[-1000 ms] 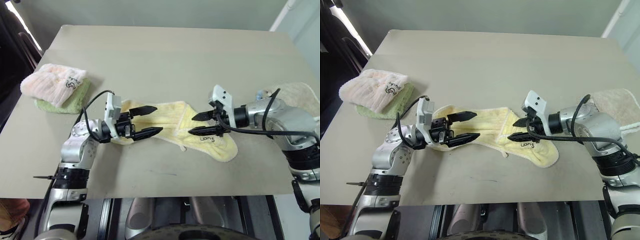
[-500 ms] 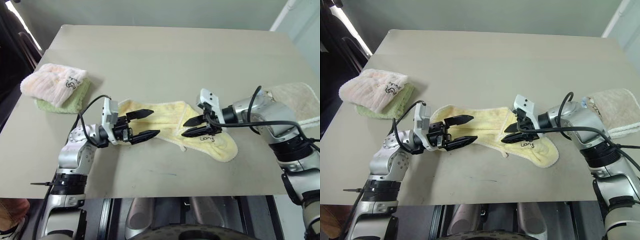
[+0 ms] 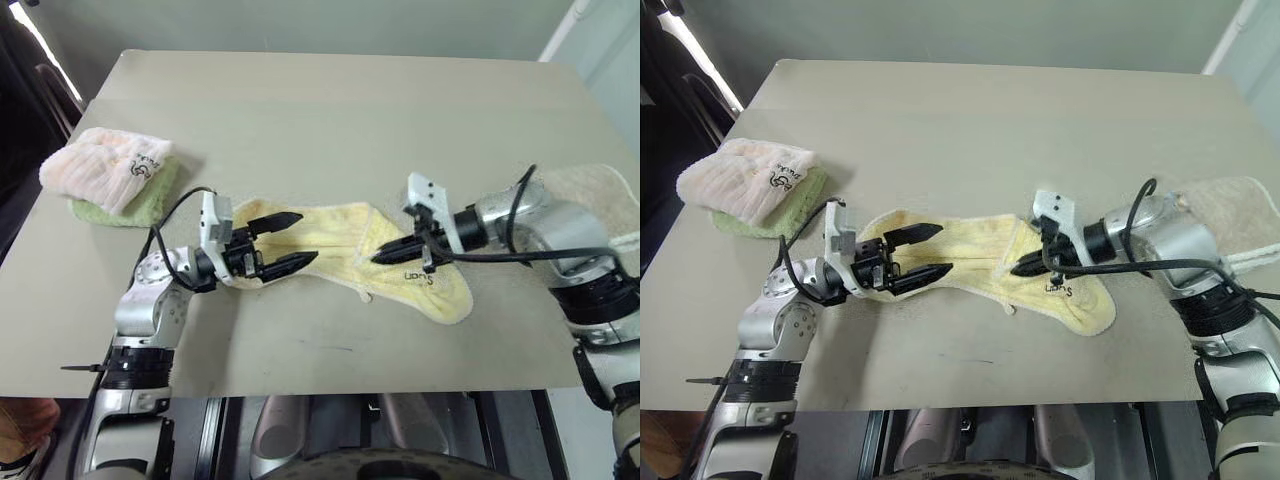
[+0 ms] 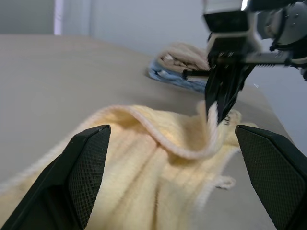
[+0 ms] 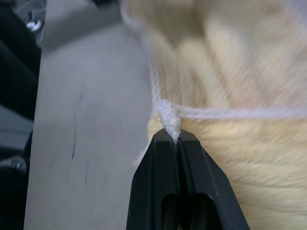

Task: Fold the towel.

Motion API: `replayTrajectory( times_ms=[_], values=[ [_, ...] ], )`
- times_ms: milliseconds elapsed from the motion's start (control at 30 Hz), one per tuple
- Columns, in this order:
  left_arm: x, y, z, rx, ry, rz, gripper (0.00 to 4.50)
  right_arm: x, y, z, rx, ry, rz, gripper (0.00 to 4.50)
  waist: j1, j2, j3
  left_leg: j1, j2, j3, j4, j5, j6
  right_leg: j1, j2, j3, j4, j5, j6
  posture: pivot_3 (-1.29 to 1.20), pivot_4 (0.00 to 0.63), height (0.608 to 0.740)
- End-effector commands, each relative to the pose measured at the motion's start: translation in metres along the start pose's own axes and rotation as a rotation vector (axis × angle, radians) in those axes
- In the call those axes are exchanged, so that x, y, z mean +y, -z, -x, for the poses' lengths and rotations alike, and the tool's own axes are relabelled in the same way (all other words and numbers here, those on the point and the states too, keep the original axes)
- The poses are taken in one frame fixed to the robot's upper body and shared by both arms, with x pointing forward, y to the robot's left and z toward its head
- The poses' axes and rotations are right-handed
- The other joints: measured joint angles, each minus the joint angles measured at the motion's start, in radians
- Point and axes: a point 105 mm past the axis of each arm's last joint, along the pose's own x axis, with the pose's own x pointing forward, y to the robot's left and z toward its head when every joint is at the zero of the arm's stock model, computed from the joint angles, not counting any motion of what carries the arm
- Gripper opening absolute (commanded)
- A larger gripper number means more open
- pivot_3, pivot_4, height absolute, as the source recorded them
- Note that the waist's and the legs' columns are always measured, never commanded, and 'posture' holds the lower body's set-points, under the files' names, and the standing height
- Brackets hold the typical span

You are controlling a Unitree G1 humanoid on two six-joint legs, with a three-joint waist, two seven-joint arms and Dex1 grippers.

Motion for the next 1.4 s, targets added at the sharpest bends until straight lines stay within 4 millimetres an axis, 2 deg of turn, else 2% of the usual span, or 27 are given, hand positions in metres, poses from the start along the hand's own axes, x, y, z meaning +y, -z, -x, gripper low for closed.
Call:
replayTrajectory(
  times_ms=[33, 200, 333, 567, 833, 967, 1133, 1400],
  values=[
    [0.013, -0.016, 0.008, -0.019, -0.046, -0.088, 4.50, -0.001, -0.026, 0.028, -0.075, 0.102, 0.081, 0.05, 0.002, 0.000, 0.000, 0.000, 0.000, 0.000, 0.000, 0.000, 0.000, 0.000, 0.000, 0.000, 0.000, 0.000, 0.000, 0.00, 0.150, 0.697],
    [0.034, -0.031, 0.026, -0.025, -0.124, -0.145, 4.50, -0.003, -0.038, 0.050, -0.126, 0.210, 0.103, 0.05, 0.000, 0.000, 0.000, 0.000, 0.000, 0.000, -0.001, 0.000, 0.000, -0.001, 0.000, 0.000, 0.000, 0.000, 0.000, 0.00, 0.150, 0.697],
    [0.057, -0.058, 0.038, -0.083, -0.211, -0.192, 4.50, -0.005, -0.045, 0.065, -0.149, 0.291, 0.118, 0.05, 0.001, 0.000, 0.000, 0.000, 0.000, 0.000, -0.001, 0.000, 0.000, -0.001, 0.000, 0.000, 0.001, 0.000, 0.000, 0.00, 0.150, 0.697],
    [0.090, -0.081, 0.056, -0.085, -0.341, -0.215, 4.50, -0.005, -0.058, 0.086, -0.182, 0.378, 0.154, 0.05, 0.000, 0.000, 0.000, -0.002, 0.000, 0.000, -0.001, 0.000, 0.000, -0.002, 0.000, 0.000, 0.001, -0.001, 0.000, 0.00, 0.150, 0.697],
    [0.101, -0.054, 0.062, 0.036, -0.353, -0.104, 4.50, -0.005, -0.083, 0.105, -0.233, 0.449, 0.221, 0.05, 0.000, 0.000, 0.000, -0.007, 0.000, 0.000, -0.001, 0.000, 0.000, -0.008, 0.000, 0.000, 0.001, -0.001, 0.001, 0.00, 0.150, 0.697],
    [0.087, -0.040, 0.061, 0.050, -0.268, 0.079, 4.50, -0.005, -0.085, 0.107, -0.229, 0.466, 0.240, 0.05, 0.000, 0.000, 0.000, -0.010, 0.000, 0.000, -0.001, 0.000, 0.000, -0.010, 0.000, 0.000, 0.001, -0.001, 0.001, 0.00, 0.150, 0.697],
    [0.080, -0.031, 0.064, 0.098, -0.284, 0.222, 4.50, -0.008, -0.089, 0.113, -0.210, 0.495, 0.257, 0.05, 0.000, 0.000, 0.000, -0.013, 0.000, 0.000, -0.001, 0.001, -0.001, -0.013, 0.000, 0.000, 0.001, 0.000, 0.001, 0.00, 0.150, 0.697],
    [0.072, -0.010, 0.061, 0.231, -0.322, 0.245, 4.50, -0.008, -0.095, 0.117, -0.194, 0.500, 0.287, 0.05, 0.000, 0.000, 0.000, -0.013, 0.000, 0.001, 0.000, 0.001, 0.000, -0.014, 0.000, 0.000, 0.001, 0.000, 0.001, 0.00, 0.150, 0.697]
  ],
)
